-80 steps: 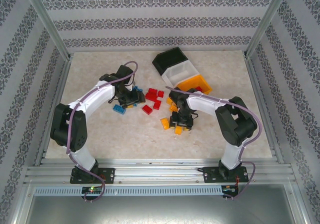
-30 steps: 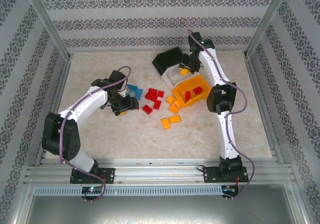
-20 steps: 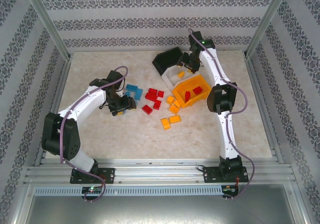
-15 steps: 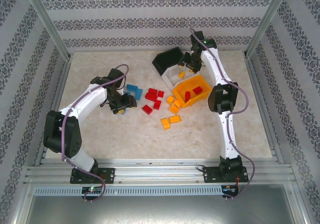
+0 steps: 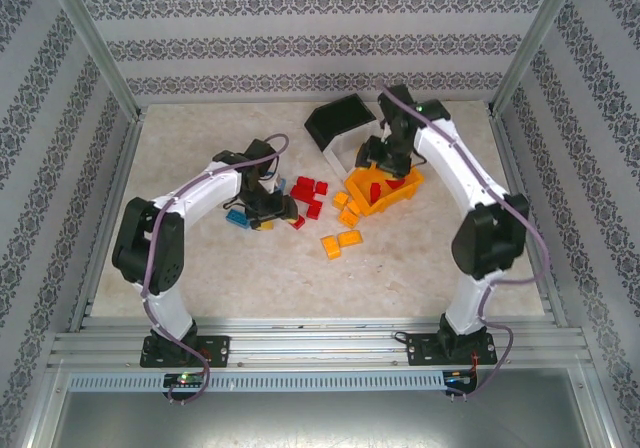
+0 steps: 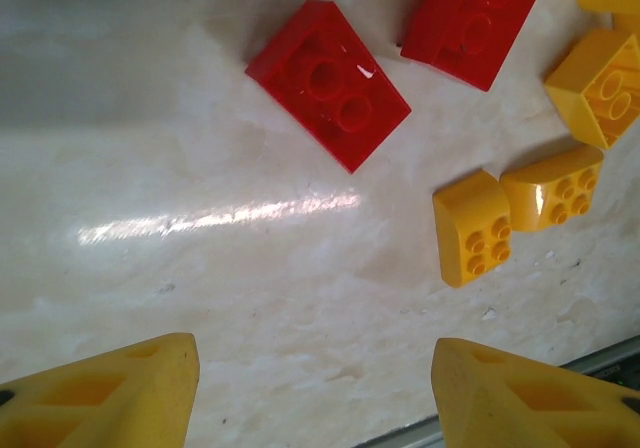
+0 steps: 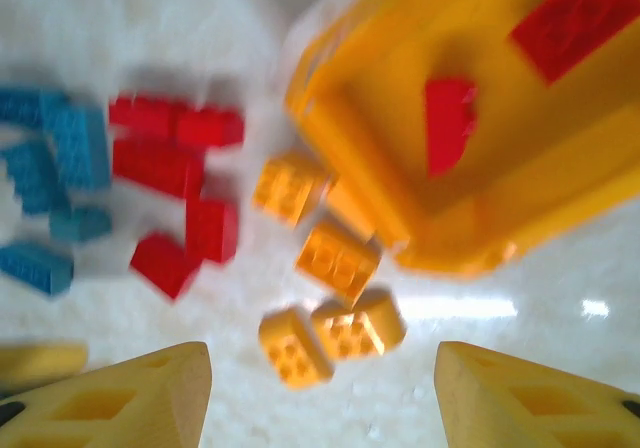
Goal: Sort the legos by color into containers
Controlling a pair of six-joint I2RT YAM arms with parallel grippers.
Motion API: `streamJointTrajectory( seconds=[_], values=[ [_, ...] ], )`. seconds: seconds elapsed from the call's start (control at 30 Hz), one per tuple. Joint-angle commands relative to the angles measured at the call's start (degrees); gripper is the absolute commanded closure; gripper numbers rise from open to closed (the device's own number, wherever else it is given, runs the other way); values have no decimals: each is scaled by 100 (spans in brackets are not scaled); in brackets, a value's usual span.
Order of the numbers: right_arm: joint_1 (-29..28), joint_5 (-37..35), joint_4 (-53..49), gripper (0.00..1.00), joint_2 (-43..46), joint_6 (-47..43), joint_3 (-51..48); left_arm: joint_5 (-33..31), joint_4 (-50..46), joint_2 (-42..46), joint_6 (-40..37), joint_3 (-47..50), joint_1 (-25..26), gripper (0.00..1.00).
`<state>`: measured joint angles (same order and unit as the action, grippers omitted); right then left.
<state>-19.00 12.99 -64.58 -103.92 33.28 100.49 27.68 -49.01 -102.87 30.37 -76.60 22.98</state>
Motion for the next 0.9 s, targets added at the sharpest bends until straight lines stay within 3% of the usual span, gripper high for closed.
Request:
streamJointTrajectory(
  seconds=[0.0, 0.17, 0.43, 0.63, 0.87],
  values=[
    [-165, 70, 348, 39, 303, 295, -830, 279, 406, -253, -73, -1, 443, 37],
    [-181, 445, 701, 39, 882, 372, -1691, 379, 917, -694, 914, 10, 988, 37],
    [39, 1011, 901, 39, 1474, -148, -2683, -445, 765, -1389, 2170, -820, 1779, 37],
    [275, 1218, 876, 39, 1838, -341, -3016, -739, 210, -1836, 2191, -1474, 1982, 37],
    [64, 1074, 939, 39, 2201, 118, -3167, -1057, -373, -2026, 1606, -1589, 1934, 39]
  ],
)
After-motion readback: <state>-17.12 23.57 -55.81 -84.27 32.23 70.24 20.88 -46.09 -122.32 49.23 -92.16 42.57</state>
